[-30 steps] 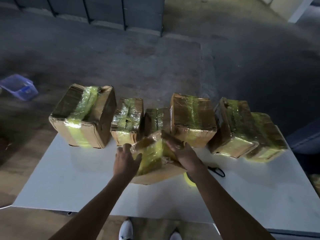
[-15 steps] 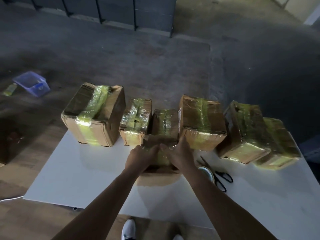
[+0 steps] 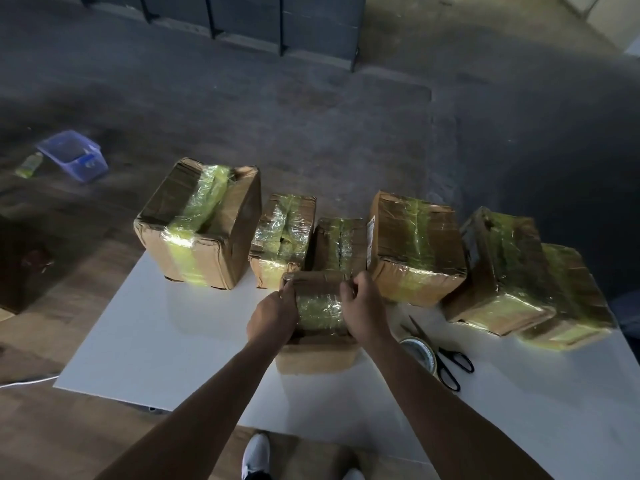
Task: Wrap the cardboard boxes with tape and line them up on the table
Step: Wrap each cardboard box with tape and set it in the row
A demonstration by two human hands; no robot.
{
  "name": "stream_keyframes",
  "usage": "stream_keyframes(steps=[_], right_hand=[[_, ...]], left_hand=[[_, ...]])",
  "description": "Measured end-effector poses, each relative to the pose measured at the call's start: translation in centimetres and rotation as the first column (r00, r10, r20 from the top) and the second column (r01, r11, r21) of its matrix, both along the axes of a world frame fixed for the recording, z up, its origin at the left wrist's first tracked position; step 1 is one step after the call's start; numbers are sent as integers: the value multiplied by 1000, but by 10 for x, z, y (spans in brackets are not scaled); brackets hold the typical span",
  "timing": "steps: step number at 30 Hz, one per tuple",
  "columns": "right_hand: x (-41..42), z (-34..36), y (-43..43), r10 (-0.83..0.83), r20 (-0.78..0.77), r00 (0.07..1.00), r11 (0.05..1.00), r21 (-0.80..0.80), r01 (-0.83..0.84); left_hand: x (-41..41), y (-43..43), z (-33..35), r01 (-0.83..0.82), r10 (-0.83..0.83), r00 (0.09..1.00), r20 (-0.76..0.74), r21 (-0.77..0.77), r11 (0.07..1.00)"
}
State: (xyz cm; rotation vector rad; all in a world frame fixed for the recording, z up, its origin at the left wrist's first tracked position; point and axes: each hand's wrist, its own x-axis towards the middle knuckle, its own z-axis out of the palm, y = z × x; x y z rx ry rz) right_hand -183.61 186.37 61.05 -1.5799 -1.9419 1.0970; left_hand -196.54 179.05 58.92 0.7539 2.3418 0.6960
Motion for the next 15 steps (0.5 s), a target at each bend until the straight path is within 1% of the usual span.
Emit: stream_keyframes(steps=[5,7,10,13,15], right_hand=[[3,-2,-3,-10,-29,1000,997,78,13],[6,-4,-5,-28,-62,998,999,41,30],[9,-5,-7,-8,-54,998,1000,-5,8],[7,-6,-7,24,-41,999,998,61,-21],[7,-7,-8,20,-60,998,994,108,-13]], left_hand=[[0,0,-1,2,-2,1000,21,-25,1000],[1,-1,-1,28,-27,1000,14,-48,998],[4,-5,2,51,-51,999,8,-57,997],[4,-4,6,43,-42,998,46,-20,999],[5,-3,6,29,-29,996,80,-4,1000]])
